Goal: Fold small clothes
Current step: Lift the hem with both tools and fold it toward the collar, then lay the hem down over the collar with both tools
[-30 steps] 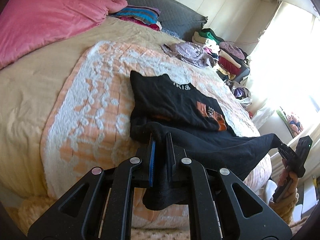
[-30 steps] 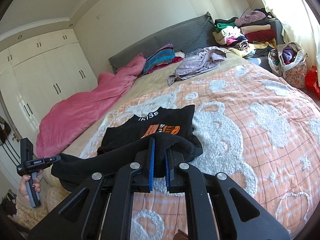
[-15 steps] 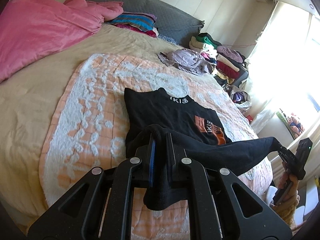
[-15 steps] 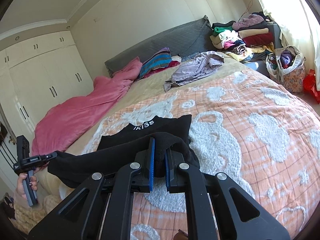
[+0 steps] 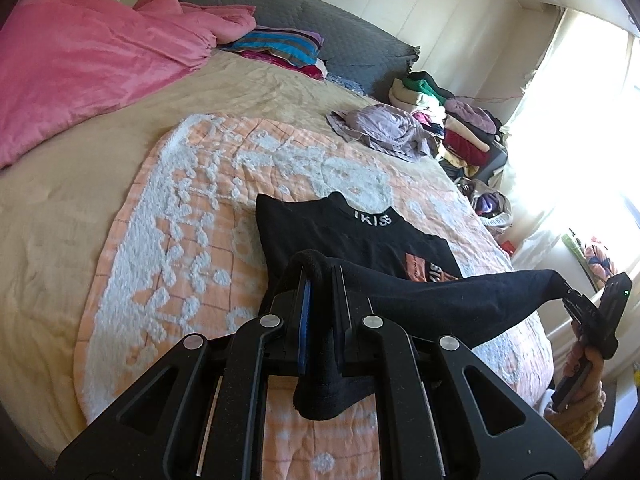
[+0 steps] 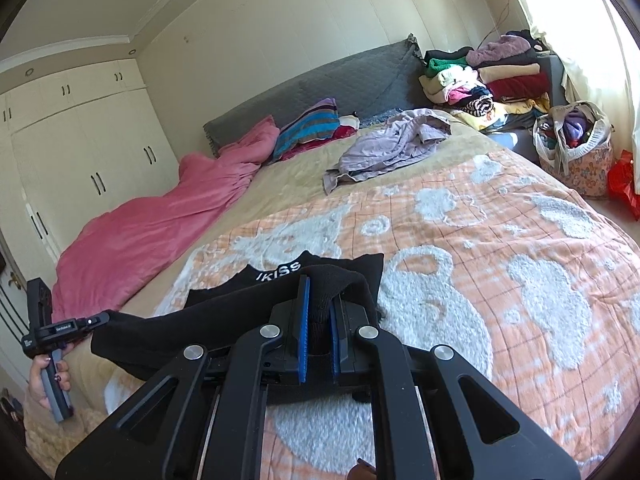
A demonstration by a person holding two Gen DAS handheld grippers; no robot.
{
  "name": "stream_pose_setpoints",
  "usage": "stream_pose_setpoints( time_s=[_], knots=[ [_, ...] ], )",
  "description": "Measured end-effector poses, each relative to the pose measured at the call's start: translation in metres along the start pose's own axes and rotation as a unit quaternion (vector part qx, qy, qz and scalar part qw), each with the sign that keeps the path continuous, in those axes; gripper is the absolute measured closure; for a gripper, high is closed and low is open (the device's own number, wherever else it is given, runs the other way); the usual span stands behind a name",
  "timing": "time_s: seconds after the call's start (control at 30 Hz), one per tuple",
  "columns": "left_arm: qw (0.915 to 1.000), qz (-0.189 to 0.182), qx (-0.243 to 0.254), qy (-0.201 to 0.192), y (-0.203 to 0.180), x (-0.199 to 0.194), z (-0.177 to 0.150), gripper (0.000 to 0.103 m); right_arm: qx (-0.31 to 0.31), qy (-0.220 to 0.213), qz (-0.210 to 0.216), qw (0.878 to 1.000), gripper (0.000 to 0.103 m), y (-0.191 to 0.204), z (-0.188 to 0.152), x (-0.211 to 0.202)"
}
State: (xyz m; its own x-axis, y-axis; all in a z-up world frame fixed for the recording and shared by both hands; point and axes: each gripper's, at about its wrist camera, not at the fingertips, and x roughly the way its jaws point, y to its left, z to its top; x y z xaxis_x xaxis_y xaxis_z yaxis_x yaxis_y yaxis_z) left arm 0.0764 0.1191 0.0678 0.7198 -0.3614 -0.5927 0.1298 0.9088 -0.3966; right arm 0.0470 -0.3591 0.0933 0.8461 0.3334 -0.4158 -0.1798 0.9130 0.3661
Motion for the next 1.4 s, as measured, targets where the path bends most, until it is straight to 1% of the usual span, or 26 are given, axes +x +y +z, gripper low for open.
stream_pose_setpoints(
  time_s=[0.33,0.53,0.87,1.07,1.27,1.33,1.4],
  knots=[
    [0.9998,0.019,-0.001,0.000,0.005,0.027,0.015,0.100,0.003,0.005,-0.010,1.000,0.096,-0.007,0.009,0.028],
    [0.9997,0.024,-0.008,0.005,0.012,0.042,0.020,0.099,0.001,0.016,-0.019,1.000,0.095,-0.013,0.011,0.048],
    [0.9990,0.039,-0.012,0.018,0.018,0.064,0.023,0.099,-0.001,0.034,-0.036,0.999,0.095,-0.022,0.011,0.077],
    [0.9980,0.056,-0.014,0.024,0.022,0.081,0.024,0.098,0.012,0.046,-0.047,0.998,0.094,-0.032,0.009,0.096],
    [0.9971,0.070,-0.017,0.023,0.029,0.088,0.024,0.096,0.013,0.055,-0.061,0.997,0.090,-0.037,0.003,0.108],
    [0.9964,0.082,-0.016,0.018,0.031,0.088,0.025,0.096,0.018,0.056,-0.064,0.996,0.090,-0.040,0.002,0.112],
    [0.9962,0.083,-0.021,0.013,0.035,0.085,0.025,0.096,0.021,0.058,-0.067,0.996,0.088,-0.042,0.000,0.114]
  ],
)
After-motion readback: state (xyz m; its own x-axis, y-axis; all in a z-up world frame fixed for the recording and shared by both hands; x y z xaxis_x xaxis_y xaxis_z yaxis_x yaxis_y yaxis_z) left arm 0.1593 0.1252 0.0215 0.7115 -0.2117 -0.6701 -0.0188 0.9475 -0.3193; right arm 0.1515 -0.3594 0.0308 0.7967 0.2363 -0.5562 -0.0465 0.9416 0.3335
